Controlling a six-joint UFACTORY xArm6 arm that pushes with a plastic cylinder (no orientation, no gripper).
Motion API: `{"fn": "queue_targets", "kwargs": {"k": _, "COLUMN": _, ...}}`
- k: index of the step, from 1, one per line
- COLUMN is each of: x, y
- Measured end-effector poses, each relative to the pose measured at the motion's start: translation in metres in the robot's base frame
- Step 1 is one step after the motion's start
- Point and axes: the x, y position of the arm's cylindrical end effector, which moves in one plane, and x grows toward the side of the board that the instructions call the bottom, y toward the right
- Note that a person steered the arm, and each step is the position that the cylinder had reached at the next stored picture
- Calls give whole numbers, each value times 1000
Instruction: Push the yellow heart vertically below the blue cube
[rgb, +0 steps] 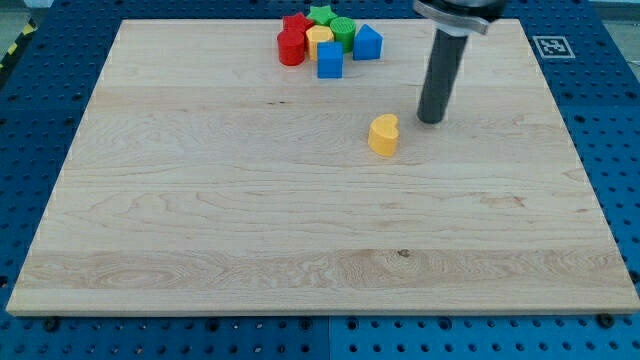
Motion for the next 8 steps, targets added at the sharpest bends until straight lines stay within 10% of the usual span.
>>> {"fn": "queue_targets", "kwargs": {"k": 8, "x": 32, "y": -96}}
